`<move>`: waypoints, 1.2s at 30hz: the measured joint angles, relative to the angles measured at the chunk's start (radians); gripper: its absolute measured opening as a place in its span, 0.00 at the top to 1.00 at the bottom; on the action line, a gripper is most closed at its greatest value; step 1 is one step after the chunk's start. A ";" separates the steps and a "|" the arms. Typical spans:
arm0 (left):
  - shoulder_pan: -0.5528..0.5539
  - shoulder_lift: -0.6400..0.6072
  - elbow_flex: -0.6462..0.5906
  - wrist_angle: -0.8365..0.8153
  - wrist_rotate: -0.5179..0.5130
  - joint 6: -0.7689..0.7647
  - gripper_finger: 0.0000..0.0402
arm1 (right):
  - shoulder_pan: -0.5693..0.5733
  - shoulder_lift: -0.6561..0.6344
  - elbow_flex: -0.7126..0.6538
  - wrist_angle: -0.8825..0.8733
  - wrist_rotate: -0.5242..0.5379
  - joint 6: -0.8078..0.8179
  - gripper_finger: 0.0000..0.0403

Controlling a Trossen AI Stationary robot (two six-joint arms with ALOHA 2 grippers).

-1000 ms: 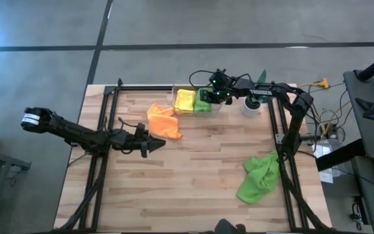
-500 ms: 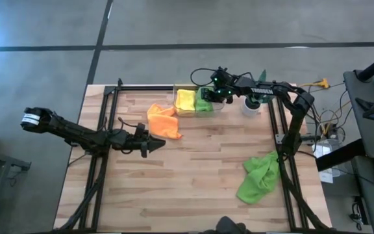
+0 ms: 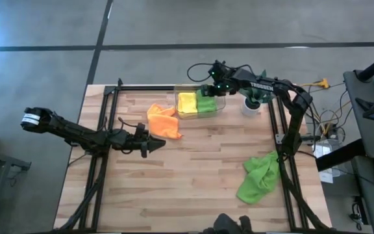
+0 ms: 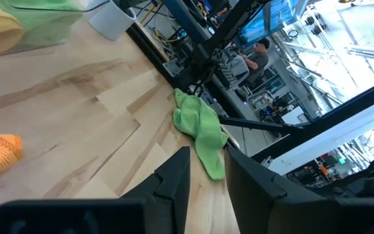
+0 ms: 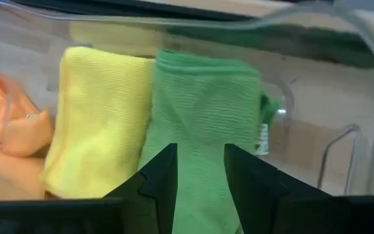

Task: Fold microfiber towels
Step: Put the left folded green microfiber towel into the transparent bin

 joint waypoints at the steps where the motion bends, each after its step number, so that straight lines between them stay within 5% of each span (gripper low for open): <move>1: 0.000 0.000 0.000 0.000 0.000 0.000 0.80 | 0.000 0.000 0.012 -0.009 0.004 -0.018 0.70; 5: 0.000 0.000 0.000 0.000 0.001 0.000 0.80 | 0.001 0.000 0.058 -0.014 -0.027 -0.209 0.70; 9: 0.000 0.000 0.000 0.000 0.001 0.000 0.80 | 0.019 -0.002 0.087 -0.037 -0.123 -0.546 0.71; 17: -0.001 0.000 0.000 0.000 0.016 -0.002 0.80 | 0.050 0.000 0.088 -0.159 -0.126 -1.189 0.73; 36: -0.001 0.001 -0.001 -0.001 0.015 -0.053 0.80 | 0.058 0.273 0.232 -0.405 -0.082 -1.268 0.53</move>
